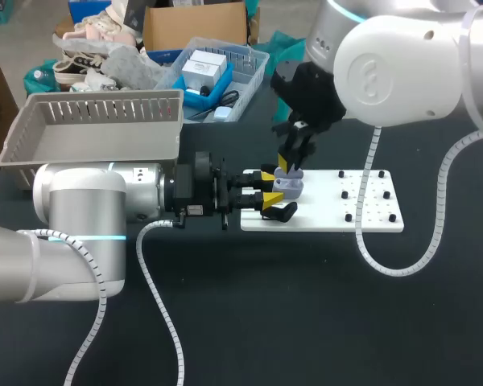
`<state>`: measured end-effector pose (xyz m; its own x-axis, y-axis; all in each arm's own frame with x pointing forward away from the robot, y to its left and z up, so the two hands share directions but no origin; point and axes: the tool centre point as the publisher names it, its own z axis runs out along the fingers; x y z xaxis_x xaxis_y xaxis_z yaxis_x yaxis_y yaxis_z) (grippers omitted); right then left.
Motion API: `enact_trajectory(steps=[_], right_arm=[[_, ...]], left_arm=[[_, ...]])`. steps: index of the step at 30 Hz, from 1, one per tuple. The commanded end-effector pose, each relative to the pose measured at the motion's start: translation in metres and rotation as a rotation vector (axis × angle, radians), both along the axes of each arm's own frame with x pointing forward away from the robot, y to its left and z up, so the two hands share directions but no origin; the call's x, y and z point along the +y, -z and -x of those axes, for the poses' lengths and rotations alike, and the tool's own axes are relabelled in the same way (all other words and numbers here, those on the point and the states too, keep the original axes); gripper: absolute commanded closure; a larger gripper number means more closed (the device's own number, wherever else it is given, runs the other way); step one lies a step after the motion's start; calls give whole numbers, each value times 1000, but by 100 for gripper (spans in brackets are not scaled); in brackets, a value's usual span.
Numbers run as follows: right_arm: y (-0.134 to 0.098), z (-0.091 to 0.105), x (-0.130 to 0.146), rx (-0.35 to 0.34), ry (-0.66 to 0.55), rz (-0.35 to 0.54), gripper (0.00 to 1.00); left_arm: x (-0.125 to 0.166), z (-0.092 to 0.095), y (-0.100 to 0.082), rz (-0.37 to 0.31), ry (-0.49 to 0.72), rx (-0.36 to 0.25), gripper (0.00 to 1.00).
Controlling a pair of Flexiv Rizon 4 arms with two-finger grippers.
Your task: Pick up each earbud case from the left stands, insert the matching earbuds, close the lid, and place the case in the box.
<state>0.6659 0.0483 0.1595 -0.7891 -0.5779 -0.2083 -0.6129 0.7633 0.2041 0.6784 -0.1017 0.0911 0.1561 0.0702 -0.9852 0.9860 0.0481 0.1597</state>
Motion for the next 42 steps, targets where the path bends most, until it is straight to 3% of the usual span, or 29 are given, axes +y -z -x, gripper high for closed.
enact_trajectory(steps=[1, 42], right_arm=[[3, -1, 2, 1, -4, -1, 100], [19, 0, 5, -50, 35, -8, 100]], left_arm=[[0, -1, 1, 2, 0, -1, 100], [0, -1, 1, 2, 0, -1, 100]])
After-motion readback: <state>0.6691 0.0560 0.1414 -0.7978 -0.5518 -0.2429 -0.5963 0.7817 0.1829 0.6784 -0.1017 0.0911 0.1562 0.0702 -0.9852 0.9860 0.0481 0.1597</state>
